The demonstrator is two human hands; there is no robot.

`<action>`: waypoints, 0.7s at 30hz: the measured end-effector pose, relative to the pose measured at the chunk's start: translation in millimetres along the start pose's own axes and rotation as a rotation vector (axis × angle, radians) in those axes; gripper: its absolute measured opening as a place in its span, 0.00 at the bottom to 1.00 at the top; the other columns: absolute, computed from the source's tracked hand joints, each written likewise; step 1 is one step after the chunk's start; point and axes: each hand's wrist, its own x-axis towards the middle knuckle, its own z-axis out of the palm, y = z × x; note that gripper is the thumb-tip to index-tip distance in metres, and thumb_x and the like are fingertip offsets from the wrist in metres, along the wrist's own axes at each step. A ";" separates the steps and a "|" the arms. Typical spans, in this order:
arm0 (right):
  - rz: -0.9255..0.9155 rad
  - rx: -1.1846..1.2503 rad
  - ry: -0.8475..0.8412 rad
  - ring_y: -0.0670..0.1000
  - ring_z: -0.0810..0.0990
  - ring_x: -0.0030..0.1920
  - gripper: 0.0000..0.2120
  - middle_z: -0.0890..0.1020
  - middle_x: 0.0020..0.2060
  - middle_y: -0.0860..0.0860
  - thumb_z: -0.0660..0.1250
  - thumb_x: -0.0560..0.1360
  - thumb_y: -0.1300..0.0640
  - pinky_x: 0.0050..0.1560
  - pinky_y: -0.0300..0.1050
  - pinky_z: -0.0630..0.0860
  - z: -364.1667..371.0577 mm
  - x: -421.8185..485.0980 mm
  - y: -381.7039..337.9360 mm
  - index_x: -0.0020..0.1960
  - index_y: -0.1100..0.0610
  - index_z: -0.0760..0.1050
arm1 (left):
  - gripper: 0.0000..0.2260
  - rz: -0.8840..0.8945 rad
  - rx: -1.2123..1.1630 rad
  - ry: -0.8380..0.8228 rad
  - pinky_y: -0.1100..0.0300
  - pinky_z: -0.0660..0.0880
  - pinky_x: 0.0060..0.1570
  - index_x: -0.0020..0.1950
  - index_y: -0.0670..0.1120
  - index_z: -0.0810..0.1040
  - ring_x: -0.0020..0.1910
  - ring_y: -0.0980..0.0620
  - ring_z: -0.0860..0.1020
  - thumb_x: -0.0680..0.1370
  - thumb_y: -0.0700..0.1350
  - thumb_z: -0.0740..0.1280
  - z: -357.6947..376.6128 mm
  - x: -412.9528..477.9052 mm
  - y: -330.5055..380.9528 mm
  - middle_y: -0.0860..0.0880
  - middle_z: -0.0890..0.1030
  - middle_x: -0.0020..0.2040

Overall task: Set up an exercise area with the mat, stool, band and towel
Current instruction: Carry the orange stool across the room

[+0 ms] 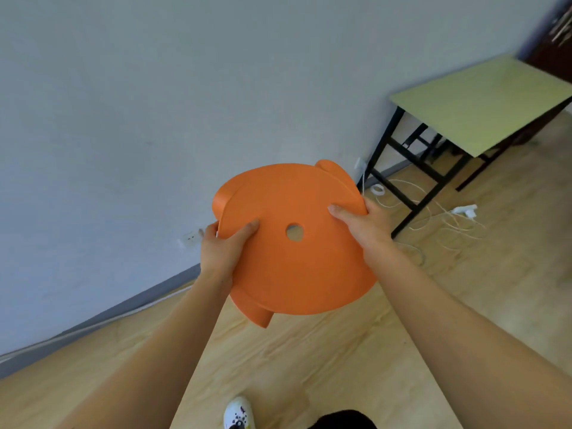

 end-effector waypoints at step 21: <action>0.085 -0.158 -0.119 0.53 0.76 0.56 0.30 0.76 0.58 0.49 0.73 0.72 0.48 0.59 0.55 0.74 -173.6 364.0 -26.4 0.70 0.50 0.67 | 0.32 -0.095 0.157 -0.010 0.52 0.73 0.47 0.69 0.49 0.68 0.52 0.47 0.76 0.68 0.53 0.76 356.4 156.9 25.3 0.50 0.76 0.57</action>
